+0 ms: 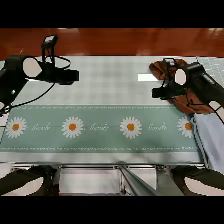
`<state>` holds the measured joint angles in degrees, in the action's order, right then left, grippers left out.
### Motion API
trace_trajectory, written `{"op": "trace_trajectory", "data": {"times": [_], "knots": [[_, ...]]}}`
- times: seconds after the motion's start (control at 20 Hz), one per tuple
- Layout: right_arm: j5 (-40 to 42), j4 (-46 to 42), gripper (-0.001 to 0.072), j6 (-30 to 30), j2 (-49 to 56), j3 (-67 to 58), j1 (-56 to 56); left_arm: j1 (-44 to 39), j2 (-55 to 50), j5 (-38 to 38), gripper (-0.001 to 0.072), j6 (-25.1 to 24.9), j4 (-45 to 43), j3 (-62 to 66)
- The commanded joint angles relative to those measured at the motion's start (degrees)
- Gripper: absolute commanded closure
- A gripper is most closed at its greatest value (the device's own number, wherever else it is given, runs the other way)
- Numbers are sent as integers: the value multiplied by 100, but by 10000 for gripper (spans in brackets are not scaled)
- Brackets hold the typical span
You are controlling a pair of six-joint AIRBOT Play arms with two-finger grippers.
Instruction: Fold the shirts.
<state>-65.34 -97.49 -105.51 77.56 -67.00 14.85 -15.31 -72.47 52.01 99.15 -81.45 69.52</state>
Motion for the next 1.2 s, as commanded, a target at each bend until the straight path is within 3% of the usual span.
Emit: {"op": "trace_trajectory", "data": {"times": [0.0, 0.05, 0.15, 0.2, 0.3, 0.6, 0.8, 0.85, 0.95, 1.15], "knots": [[1296, -874, 298, 92, -2, -101, -55, 33, -90, -1298, 333, -216, -164, 2], [1539, -1434, 298, -44, 4, -258, -162, 90, -109, -1335, 201, -199, -232, 7], [1655, -2245, 298, -481, 177, -726, -638, 297, -61, -750, 202, -175, -232, 9], [1628, -2197, 299, -468, 365, -1012, -990, 396, -28, -282, 202, -181, -232, 0], [1453, -1580, 299, -52, 922, -1639, -1725, 466, 160, 240, 202, -415, -234, -168], [966, 280, 299, 1147, 2732, -2994, -2806, 459, 1502, 98, 202, -433, -153, -1598], [901, 442, 309, 1196, 3294, -3018, -2754, 459, 1539, 98, 202, -234, -151, -1843], [844, 457, 346, 1196, 3311, -3018, -2739, 459, 1534, 72, 202, -238, -153, -1843], [704, 509, 682, 1244, 3178, -3021, -2736, 518, 1543, 76, 203, -234, -249, -1808], [485, 586, 691, 1561, 2343, -3506, -2736, 1427, 1755, 492, 203, -26, -750, -1436]]}}
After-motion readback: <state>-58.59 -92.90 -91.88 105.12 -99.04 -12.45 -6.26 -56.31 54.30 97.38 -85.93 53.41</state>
